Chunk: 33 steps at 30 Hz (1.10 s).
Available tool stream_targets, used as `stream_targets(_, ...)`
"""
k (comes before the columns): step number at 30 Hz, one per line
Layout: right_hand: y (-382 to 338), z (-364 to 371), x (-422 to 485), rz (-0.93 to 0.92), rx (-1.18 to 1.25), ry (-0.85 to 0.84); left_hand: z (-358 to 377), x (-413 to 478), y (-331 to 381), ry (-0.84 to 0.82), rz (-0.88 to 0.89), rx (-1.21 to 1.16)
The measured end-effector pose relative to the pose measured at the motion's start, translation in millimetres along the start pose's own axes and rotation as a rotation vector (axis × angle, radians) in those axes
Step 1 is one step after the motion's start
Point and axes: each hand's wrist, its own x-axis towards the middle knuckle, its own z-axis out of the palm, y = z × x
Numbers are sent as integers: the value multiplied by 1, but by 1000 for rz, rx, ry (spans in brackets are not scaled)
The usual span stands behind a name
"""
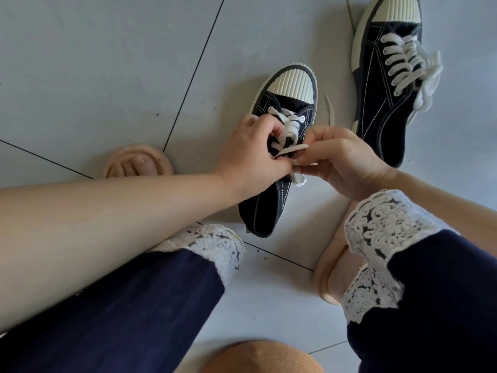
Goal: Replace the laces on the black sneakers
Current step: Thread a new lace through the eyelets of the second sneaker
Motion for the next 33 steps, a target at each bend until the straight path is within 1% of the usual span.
stream_targets(2, 3, -5, -2, -9, -55, 24, -8, -3, -6, -64, 32, -92)
stream_targets(4, 6, -9, -4, -33, -137, 59, -15, -6, -14, -129, 11, -157)
stream_targets(6, 10, -7, -7, -62, -174, 83, -19, -7, -19, -152, -3, -118)
stream_targets(9, 15, 2, -12, -91, -264, 117, -20, -2, -19, -114, 31, 2)
stream_targets(11, 18, 10, -14, -109, -497, 154, -21, 2, -17, -75, 64, 56)
stream_targets(13, 20, 20, -14, -172, -755, 240, -20, 2, -15, -59, 93, 69)
stream_targets(15, 19, 26, -14, -226, -857, 319, -19, 1, -16, -44, 87, 58)
stream_targets(18, 22, 24, -14, -269, -872, 373, -24, 2, -16, -14, 67, 23)
stream_targets(20, 21, 21, -15, -274, -842, 388, -29, 3, -15, -31, 97, 37)
stream_targets(24, 17, 20, -11, -334, -874, 433, -36, 2, -10, -31, 231, 218)
stream_targets(26, 14, 19, -9, -373, -876, 469, -42, 1, -9, -56, 294, 327)
stream_targets(28, 13, 17, -8, -397, -899, 480, -48, 1, -11, -98, 294, 447)
stream_targets(30, 12, 16, -8, -405, -941, 465, -50, 1, -13, -118, 299, 516)
stream_targets(31, 12, 16, -8, -405, -960, 452, -49, 0, -13, -108, 309, 507)
stream_targets(33, 12, 16, -9, -415, -980, 440, -46, 1, -17, -51, 286, 393)
